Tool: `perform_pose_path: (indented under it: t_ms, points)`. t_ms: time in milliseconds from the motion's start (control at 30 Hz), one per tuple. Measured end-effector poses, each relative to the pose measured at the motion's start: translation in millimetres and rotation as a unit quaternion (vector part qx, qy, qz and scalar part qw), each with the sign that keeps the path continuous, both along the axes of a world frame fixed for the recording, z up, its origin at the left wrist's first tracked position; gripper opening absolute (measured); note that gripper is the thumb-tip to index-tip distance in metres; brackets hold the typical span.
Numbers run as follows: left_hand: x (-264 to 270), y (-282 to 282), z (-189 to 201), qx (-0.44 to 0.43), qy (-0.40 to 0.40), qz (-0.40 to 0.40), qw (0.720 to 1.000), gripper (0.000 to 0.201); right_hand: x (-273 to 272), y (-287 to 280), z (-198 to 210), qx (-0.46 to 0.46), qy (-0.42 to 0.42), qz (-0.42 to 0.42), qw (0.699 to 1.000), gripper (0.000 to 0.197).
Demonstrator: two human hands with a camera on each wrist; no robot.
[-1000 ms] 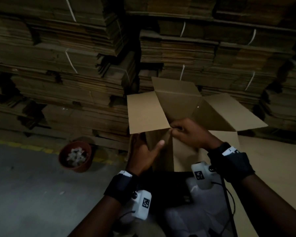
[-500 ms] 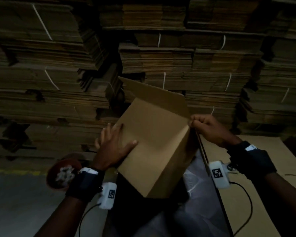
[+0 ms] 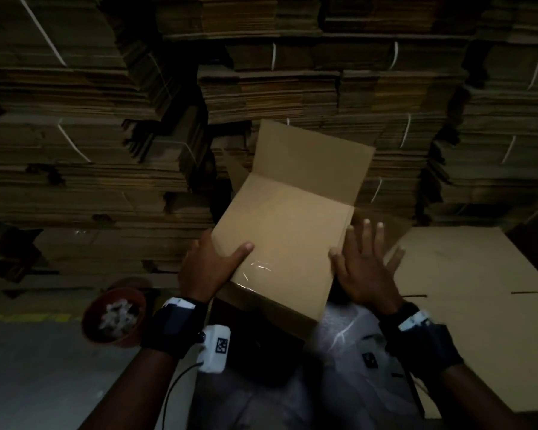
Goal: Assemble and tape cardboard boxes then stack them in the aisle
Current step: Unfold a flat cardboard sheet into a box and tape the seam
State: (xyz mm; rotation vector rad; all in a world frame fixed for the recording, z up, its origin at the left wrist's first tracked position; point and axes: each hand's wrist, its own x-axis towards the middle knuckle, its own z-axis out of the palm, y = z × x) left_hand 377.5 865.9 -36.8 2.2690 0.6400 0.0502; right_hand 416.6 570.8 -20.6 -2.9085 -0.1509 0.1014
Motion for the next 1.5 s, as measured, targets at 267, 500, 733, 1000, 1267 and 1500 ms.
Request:
perform_pose_path:
  t_ms: [267, 500, 733, 1000, 1267, 1500]
  points:
    - [-13, 30, 9, -0.236, 0.046, -0.012, 0.971, 0.054, -75, 4, -38, 0.406, 0.170, -0.053, 0.896, 0.072]
    - [-34, 29, 2, -0.329, 0.034, -0.022, 0.943, 0.094, -72, 8, -20, 0.508, 0.125, -0.076, 0.849, 0.038]
    - [-36, 22, 31, -0.343, -0.106, -0.079, 0.930, 0.064, -50, -6, 15, 0.562, 0.008, -0.033, 0.827, 0.025]
    - [-33, 21, 73, -0.319, -0.206, -0.124, 0.917, 0.061, -28, -15, 56, 0.612, -0.045, 0.022, 0.790, 0.035]
    - [-27, 20, 92, -0.343, -0.187, -0.175, 0.904, 0.075, -14, -27, 77, 0.611, 0.000, 0.037, 0.791, 0.086]
    - [-5, 13, 68, -0.333, -0.165, -0.169, 0.913, 0.069, 11, -27, 48, 0.614, 0.050, 0.009, 0.787, 0.096]
